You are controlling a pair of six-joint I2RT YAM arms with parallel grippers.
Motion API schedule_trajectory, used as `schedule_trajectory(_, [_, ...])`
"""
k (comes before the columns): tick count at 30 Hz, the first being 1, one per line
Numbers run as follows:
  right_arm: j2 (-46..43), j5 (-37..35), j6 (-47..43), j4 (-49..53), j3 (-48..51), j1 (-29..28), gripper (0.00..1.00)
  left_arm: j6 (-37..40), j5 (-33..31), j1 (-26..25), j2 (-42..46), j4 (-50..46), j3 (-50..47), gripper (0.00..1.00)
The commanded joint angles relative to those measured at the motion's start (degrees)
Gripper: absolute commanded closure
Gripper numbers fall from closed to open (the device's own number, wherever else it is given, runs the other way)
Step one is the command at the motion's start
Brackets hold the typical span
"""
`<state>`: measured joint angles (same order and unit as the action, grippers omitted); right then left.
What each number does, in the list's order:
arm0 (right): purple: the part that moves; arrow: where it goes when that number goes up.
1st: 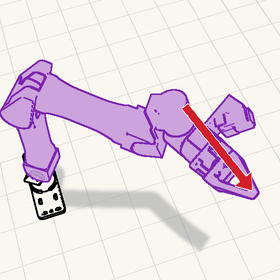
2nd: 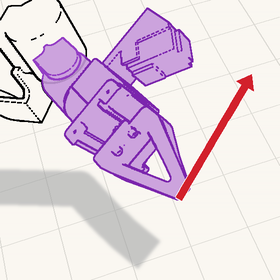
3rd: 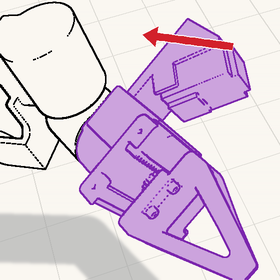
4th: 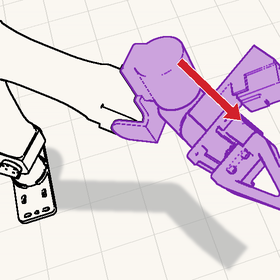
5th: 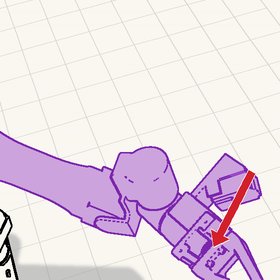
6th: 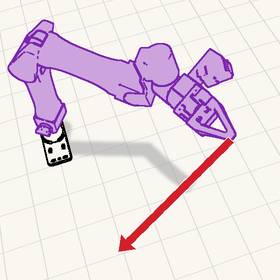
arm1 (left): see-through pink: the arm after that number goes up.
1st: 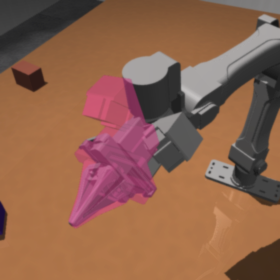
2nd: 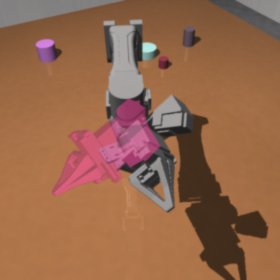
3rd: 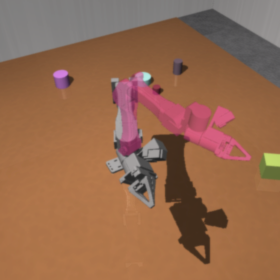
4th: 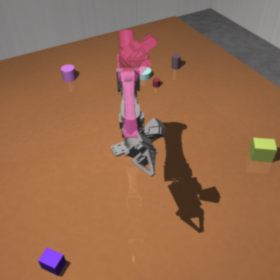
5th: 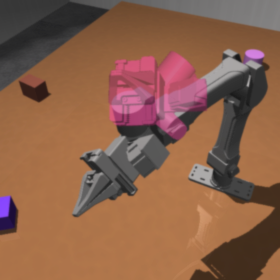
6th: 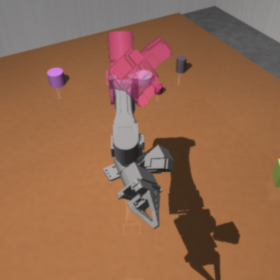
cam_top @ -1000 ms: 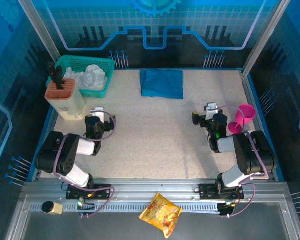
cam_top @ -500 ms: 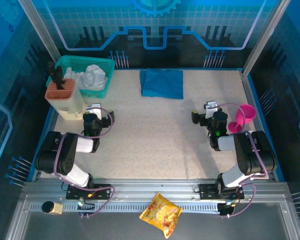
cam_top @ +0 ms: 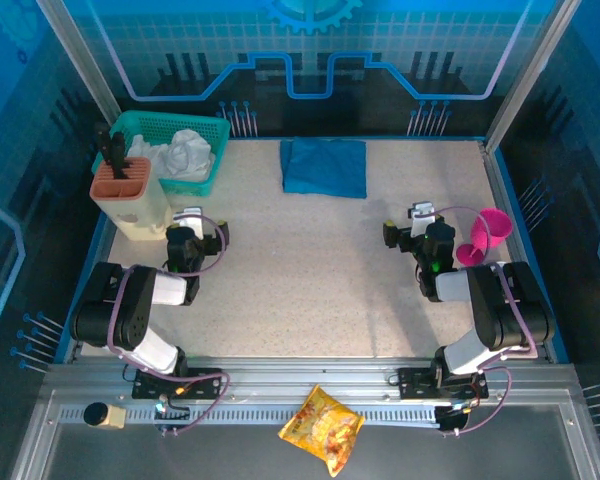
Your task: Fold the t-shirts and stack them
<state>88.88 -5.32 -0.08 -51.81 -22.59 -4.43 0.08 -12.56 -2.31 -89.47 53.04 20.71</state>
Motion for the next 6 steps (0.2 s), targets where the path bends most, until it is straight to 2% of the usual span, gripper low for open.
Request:
schedule_trajectory(1, [-0.4,0.8,-0.2,0.1,-0.2,0.8,0.00,-0.5,1.0,0.3,0.3,1.0,0.8,0.01])
schedule_trajectory(6, [-0.5,0.8,-0.1,0.1,-0.1,0.8,0.00,-0.5,1.0,0.3,0.3,1.2,0.7,0.01])
